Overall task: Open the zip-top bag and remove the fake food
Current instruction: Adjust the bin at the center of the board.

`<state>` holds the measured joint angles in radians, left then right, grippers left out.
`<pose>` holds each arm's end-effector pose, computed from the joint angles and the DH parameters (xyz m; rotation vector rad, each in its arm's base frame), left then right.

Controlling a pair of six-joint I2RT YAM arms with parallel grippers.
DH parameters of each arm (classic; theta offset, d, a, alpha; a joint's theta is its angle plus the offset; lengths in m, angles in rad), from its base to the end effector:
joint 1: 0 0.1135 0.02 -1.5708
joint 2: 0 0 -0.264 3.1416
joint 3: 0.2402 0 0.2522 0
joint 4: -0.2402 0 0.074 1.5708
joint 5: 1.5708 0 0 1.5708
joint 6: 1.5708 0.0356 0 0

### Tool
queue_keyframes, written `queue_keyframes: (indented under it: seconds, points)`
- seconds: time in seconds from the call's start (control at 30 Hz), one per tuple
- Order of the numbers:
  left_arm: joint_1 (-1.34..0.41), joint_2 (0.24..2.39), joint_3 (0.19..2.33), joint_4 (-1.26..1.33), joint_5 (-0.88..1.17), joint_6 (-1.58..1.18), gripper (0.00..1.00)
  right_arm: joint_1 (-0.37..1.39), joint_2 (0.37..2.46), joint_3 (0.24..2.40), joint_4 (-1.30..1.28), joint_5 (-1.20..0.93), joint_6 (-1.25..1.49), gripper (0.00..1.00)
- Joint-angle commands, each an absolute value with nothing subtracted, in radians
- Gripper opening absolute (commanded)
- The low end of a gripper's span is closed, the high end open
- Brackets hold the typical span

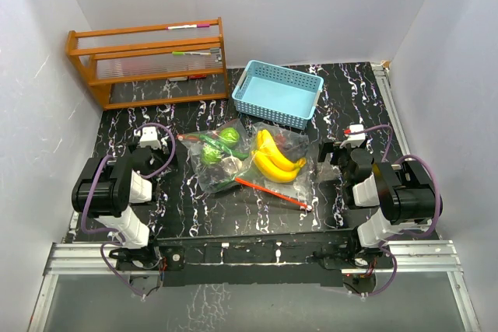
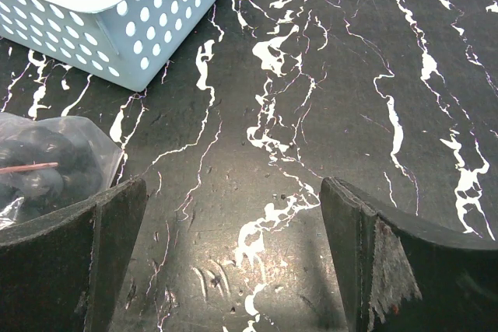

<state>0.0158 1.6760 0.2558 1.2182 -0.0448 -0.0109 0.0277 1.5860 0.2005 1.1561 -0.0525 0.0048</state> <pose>0.2511 0.0056 0.1209 -0.0560 1.7719 0.0432 0.2347 0.0084 0.1228 -0.0581 1.7995 0.0705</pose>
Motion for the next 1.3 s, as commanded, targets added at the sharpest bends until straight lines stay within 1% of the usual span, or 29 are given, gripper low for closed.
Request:
queue_keyframes:
  seconds: [0.0, 0.7, 0.8, 0.9, 0.93, 0.97, 1.03, 1.07, 1.1, 1.17, 1.23, 1.27]
  points:
    - [0.017, 1.674, 0.267, 1.246, -0.037, -0.009, 0.97, 0.023, 1.590, 0.226, 1.230, -0.052, -0.006, 0.98]
    - [0.016, 1.674, 0.267, 1.246, -0.034, -0.010, 0.97, 0.022, 1.588, 0.229, 1.221, -0.059, -0.003, 0.98]
    - [0.016, 1.672, 0.250, 1.276, 0.018, 0.011, 0.97, 0.022, 1.589, 0.229, 1.223, -0.060, -0.003, 0.98]
    - [0.016, 1.669, 0.265, 1.252, -0.009, 0.002, 0.97, 0.019, 1.585, 0.230, 1.223, 0.001, 0.024, 0.98]
    - [0.016, 1.649, 0.283, 1.200, -0.014, 0.002, 0.97, 0.019, 1.571, 0.237, 1.210, 0.013, 0.028, 0.98]
    - [0.016, 1.622, 0.306, 1.127, -0.001, 0.014, 0.97, 0.019, 1.539, 0.259, 1.157, 0.004, 0.023, 0.98]
    - [0.013, 1.537, 0.382, 0.914, 0.098, 0.044, 0.97, 0.019, 1.447, 0.350, 0.952, -0.042, 0.001, 0.98]
    - [0.008, 1.496, 0.429, 0.813, 0.113, 0.044, 0.97, 0.020, 1.413, 0.409, 0.842, -0.060, -0.001, 0.98]
    - [0.002, 1.466, 0.462, 0.753, 0.113, 0.014, 0.98, 0.020, 1.391, 0.445, 0.796, -0.077, 0.017, 0.98]
    - [-0.001, 1.420, 0.466, 0.808, 0.135, -0.090, 0.98, 0.018, 1.375, 0.506, 0.770, -0.076, 0.136, 0.98]
    - [-0.015, 1.384, 0.469, 0.865, 0.153, -0.182, 0.98, 0.016, 1.377, 0.611, 0.636, -0.001, 0.377, 0.98]
    - [-0.035, 1.374, 0.488, 0.851, 0.149, -0.203, 0.98, 0.013, 1.388, 0.667, 0.567, -0.015, 0.437, 0.98]
